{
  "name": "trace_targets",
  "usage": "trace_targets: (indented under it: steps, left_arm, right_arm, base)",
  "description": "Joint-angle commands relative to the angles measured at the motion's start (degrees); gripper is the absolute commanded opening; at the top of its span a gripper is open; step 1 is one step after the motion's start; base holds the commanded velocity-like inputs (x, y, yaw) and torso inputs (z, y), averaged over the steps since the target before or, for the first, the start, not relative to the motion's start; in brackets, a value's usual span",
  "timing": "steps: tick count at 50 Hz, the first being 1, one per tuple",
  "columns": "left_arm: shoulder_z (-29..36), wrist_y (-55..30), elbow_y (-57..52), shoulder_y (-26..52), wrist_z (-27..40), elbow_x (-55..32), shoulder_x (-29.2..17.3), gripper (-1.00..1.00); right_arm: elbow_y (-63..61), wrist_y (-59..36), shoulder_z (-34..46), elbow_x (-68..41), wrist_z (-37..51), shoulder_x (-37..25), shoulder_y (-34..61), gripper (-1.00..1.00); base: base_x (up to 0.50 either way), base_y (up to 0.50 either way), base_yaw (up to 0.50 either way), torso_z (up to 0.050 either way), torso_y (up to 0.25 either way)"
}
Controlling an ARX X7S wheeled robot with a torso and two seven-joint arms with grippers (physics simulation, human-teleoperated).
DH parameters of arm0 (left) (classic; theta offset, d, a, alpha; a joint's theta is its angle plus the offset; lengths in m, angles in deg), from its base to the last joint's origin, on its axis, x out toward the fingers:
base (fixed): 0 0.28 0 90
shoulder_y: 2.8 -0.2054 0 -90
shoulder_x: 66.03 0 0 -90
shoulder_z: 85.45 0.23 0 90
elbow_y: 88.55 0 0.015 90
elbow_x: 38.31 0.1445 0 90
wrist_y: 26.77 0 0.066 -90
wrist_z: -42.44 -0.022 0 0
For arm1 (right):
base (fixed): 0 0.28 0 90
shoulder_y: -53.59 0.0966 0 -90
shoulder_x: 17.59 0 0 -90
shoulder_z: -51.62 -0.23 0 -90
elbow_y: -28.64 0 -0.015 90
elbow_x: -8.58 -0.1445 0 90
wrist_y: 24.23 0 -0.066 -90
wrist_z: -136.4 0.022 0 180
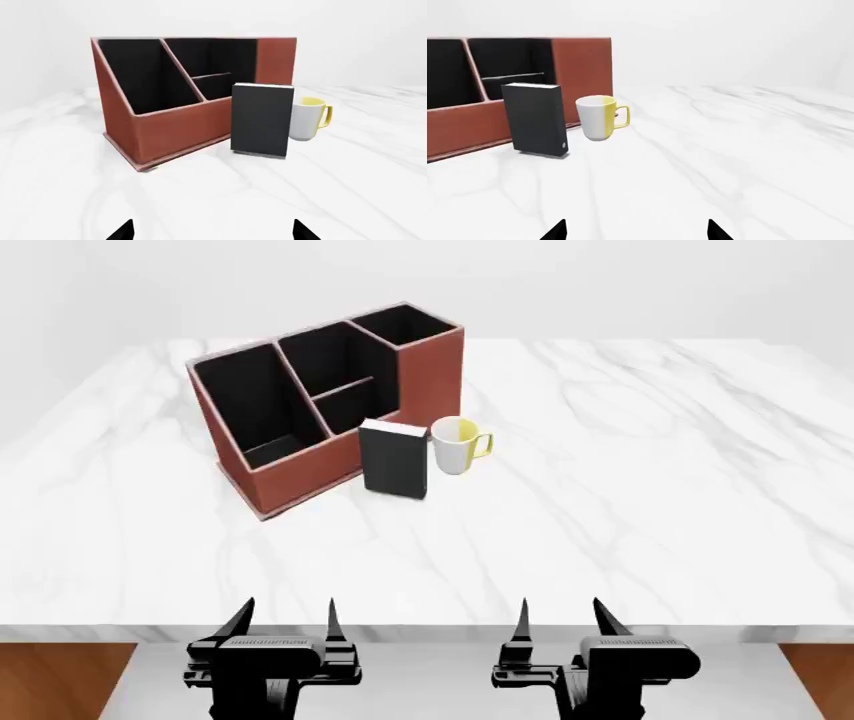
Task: Pick up the book and place it in the right compartment of the caddy.
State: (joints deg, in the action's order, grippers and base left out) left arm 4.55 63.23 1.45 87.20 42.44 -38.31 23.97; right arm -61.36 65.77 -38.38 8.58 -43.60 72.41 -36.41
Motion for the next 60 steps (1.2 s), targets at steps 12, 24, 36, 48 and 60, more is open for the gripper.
trace_targets:
  steps: [12, 24, 36, 48, 60]
  left_arm:
    - [2.8, -2.3, -7.8, -2.3, 2.7, -3.0, -3.1, 1.00]
    - [0.9, -5.0, -28.6, -9.0, 5.8, -3.9, -5.5, 1.00]
    - [0.7, -5.4, -39.2, -13.8, 7.2, -5.5, -6.7, 1.00]
    - [1.1, -4.5, -36.9, -12.7, 8.2, -5.9, -7.4, 1.00]
    - [1.7, -3.9, -37.3, -13.2, 9.1, -5.9, -8.3, 1.00]
  right_arm:
    - [-6.4, -1.9, 2.6, -2.1, 4.3, -2.8, -1.3, 1.00]
    - [-25.0, -4.9, 1.9, -4.9, 6.9, -4.3, -6.2, 1.00]
    - [-35.4, -6.6, 1.8, -6.4, 8.8, -5.6, -8.6, 1.00]
    - [-35.7, -7.6, 2.8, -7.7, 9.1, -6.9, -8.6, 1.00]
    - [-35.2, -6.9, 4.1, -7.0, 10.0, -7.8, -8.7, 1.00]
  base:
    - [0.00, 0.00, 0.00, 0.000, 0.000]
    - [0.00, 0.00, 0.00, 0.000, 0.000]
    - [0.00, 0.00, 0.00, 0.000, 0.000]
    - [0.31, 0.00, 0.00, 0.000, 0.000]
    - [0.50, 0.00, 0.00, 0.000, 0.000]
